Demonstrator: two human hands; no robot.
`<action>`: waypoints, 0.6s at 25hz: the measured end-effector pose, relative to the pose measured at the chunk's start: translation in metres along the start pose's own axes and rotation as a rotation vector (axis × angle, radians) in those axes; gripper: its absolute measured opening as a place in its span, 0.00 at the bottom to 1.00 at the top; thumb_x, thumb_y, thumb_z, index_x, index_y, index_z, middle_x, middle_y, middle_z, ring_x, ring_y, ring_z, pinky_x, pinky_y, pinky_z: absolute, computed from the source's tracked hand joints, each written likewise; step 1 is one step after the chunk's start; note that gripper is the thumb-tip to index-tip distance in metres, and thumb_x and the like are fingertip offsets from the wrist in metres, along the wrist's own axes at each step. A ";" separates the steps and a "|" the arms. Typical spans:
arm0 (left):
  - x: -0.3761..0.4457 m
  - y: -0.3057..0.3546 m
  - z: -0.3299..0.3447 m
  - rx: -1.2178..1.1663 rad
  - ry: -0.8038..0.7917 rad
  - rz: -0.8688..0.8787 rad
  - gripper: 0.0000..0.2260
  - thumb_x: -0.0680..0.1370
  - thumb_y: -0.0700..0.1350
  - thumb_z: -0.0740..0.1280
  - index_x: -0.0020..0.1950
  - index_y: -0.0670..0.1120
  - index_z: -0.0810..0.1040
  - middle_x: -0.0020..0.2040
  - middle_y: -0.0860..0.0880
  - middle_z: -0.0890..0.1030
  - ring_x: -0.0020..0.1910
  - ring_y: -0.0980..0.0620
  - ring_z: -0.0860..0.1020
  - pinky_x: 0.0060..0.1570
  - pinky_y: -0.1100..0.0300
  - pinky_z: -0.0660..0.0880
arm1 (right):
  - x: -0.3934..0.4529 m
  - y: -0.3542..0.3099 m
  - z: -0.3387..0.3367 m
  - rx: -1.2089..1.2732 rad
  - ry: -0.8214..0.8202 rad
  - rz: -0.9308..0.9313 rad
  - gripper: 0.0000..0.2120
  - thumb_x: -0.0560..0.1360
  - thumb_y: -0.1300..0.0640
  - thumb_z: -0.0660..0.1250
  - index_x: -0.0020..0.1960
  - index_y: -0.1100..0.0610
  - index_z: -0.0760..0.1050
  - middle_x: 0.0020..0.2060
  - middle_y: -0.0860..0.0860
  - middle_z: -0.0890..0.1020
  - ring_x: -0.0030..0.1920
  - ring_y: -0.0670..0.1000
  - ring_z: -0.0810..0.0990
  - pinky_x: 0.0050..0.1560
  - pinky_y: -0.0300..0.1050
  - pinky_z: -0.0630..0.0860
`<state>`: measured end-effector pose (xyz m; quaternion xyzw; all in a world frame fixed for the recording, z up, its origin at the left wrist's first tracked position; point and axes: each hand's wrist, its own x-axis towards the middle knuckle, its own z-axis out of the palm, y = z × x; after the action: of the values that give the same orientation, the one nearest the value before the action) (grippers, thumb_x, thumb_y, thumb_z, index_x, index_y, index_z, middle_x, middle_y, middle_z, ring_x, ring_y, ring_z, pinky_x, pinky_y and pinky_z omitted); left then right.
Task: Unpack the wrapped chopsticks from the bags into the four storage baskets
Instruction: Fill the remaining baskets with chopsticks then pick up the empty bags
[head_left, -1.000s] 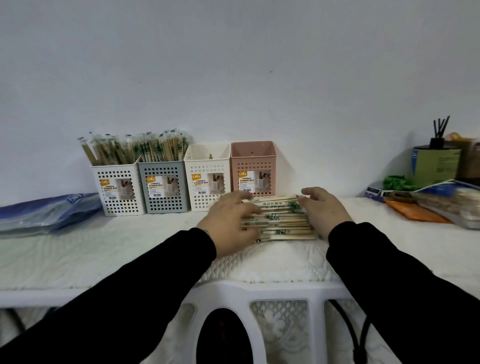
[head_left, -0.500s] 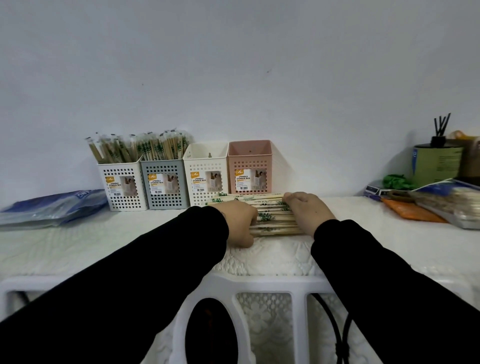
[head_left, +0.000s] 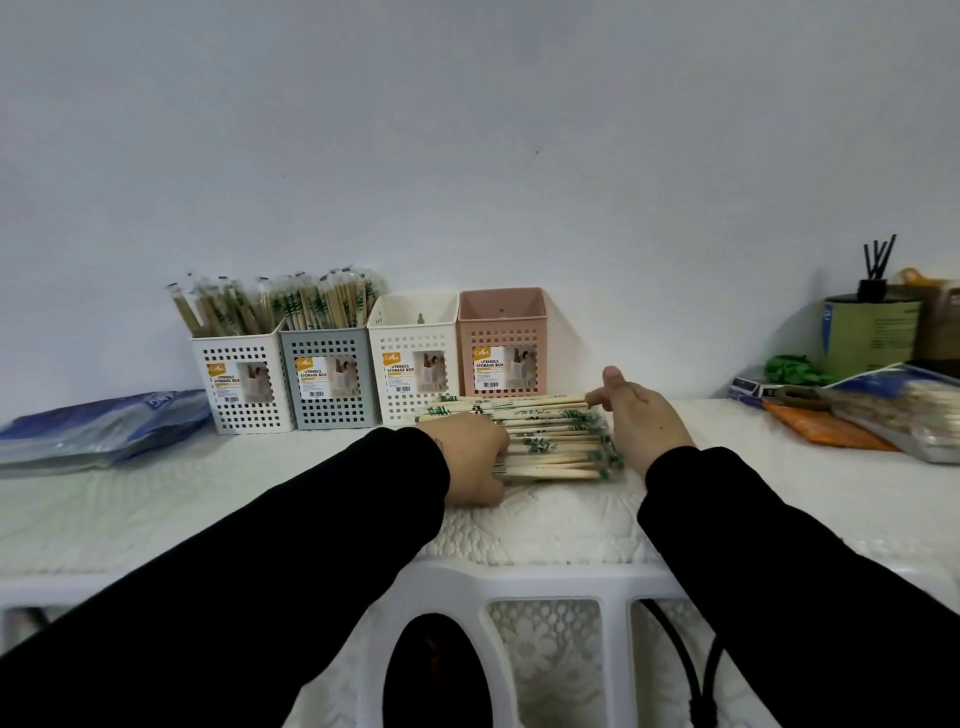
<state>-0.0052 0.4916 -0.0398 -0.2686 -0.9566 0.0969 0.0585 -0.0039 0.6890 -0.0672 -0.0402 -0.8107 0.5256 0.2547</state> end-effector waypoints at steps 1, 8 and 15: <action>-0.001 -0.001 -0.001 0.036 0.003 0.006 0.12 0.74 0.52 0.67 0.51 0.46 0.75 0.48 0.47 0.77 0.45 0.47 0.77 0.45 0.53 0.77 | -0.001 -0.001 0.001 -0.014 0.019 -0.021 0.25 0.81 0.43 0.51 0.50 0.57 0.81 0.48 0.52 0.79 0.50 0.52 0.75 0.50 0.42 0.64; -0.026 -0.043 0.013 0.089 0.215 0.041 0.12 0.79 0.51 0.59 0.58 0.46 0.66 0.39 0.50 0.73 0.38 0.47 0.75 0.36 0.55 0.72 | -0.004 -0.004 0.006 -0.413 0.142 -0.337 0.14 0.80 0.55 0.58 0.52 0.60 0.81 0.49 0.57 0.79 0.55 0.56 0.75 0.54 0.42 0.66; -0.048 -0.142 0.043 -0.073 0.467 -0.205 0.14 0.80 0.50 0.58 0.62 0.46 0.63 0.51 0.46 0.77 0.43 0.43 0.76 0.39 0.53 0.72 | -0.035 -0.049 0.050 -0.933 -0.509 -0.415 0.34 0.65 0.46 0.61 0.71 0.49 0.68 0.66 0.49 0.72 0.66 0.51 0.71 0.69 0.45 0.66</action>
<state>-0.0428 0.3404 -0.0539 -0.1872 -0.9423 -0.0090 0.2774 0.0132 0.6140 -0.0537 0.1397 -0.9837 0.0442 0.1044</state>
